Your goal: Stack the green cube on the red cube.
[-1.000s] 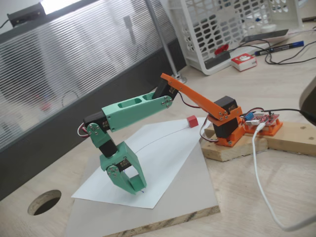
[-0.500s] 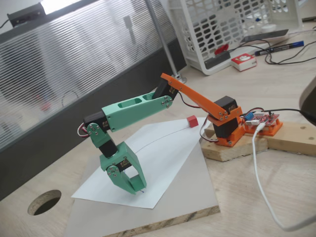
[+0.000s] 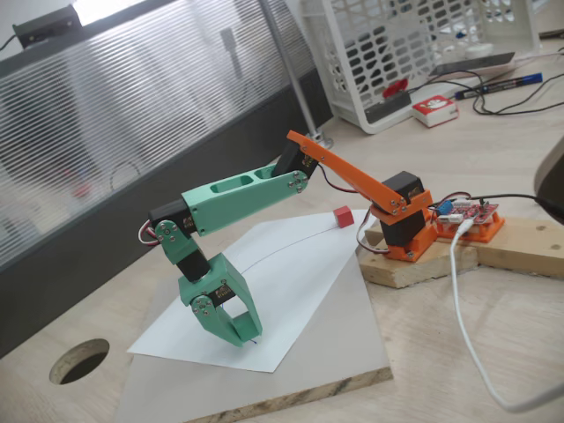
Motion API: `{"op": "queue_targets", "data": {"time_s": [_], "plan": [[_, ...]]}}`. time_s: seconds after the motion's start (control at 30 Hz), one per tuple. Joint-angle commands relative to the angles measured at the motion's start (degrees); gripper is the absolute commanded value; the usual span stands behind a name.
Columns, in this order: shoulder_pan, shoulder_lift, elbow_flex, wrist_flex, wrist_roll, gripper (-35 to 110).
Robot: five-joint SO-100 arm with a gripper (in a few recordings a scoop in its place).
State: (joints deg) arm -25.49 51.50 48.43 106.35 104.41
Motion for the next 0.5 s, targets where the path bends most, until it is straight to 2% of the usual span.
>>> {"op": "queue_targets", "data": {"time_s": [0.0,0.47], "plan": [[-0.62,3.69,-0.26,0.18,0.53,9],[-0.62,3.52,-0.26,0.18,0.18,9]]}}
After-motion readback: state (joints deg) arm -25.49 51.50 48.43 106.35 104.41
